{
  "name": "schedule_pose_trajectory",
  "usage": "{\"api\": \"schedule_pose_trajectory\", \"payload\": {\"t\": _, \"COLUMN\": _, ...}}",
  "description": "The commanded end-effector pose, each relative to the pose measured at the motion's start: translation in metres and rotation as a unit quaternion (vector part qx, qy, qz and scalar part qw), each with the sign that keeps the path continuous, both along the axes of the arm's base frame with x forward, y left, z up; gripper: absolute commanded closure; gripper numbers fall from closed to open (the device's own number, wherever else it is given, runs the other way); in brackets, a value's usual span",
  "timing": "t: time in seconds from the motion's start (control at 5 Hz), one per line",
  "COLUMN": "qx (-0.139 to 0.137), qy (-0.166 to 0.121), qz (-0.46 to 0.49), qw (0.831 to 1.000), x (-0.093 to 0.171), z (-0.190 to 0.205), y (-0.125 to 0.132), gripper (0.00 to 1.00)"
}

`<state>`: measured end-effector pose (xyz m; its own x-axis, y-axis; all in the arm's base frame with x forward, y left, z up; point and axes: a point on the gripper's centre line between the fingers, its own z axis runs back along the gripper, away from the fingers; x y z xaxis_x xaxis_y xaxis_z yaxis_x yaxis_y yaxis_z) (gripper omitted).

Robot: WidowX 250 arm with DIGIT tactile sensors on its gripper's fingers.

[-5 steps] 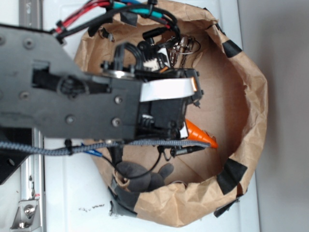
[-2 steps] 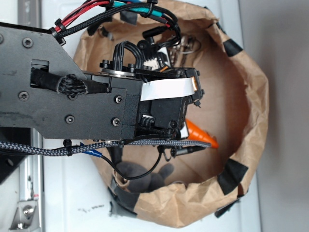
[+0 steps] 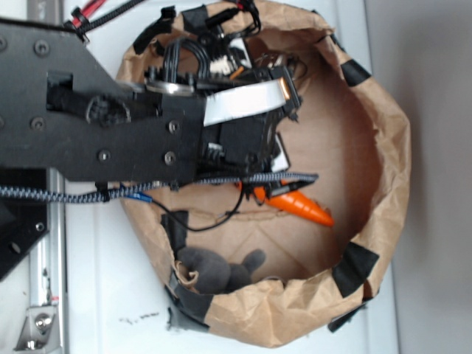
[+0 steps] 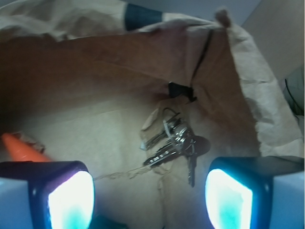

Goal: Grab the silver keys.

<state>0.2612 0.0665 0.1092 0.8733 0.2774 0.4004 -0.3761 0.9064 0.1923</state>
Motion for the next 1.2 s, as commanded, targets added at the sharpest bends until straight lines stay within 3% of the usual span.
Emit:
{"api": "schedule_pose_trajectory", "payload": {"t": 0.0, "qx": 0.008, "qy": -0.029, "qz": -0.008, "qw": 1.000, "x": -0.007, "z": 0.004, "y": 0.013, "gripper": 0.00}}
{"api": "schedule_pose_trajectory", "payload": {"t": 0.8, "qx": 0.025, "qy": -0.035, "qz": 0.005, "qw": 0.999, "x": 0.013, "z": -0.031, "y": -0.009, "gripper": 0.00}}
{"api": "schedule_pose_trajectory", "payload": {"t": 1.0, "qx": 0.024, "qy": -0.036, "qz": 0.023, "qw": 0.999, "x": 0.019, "z": -0.024, "y": 0.003, "gripper": 0.00}}
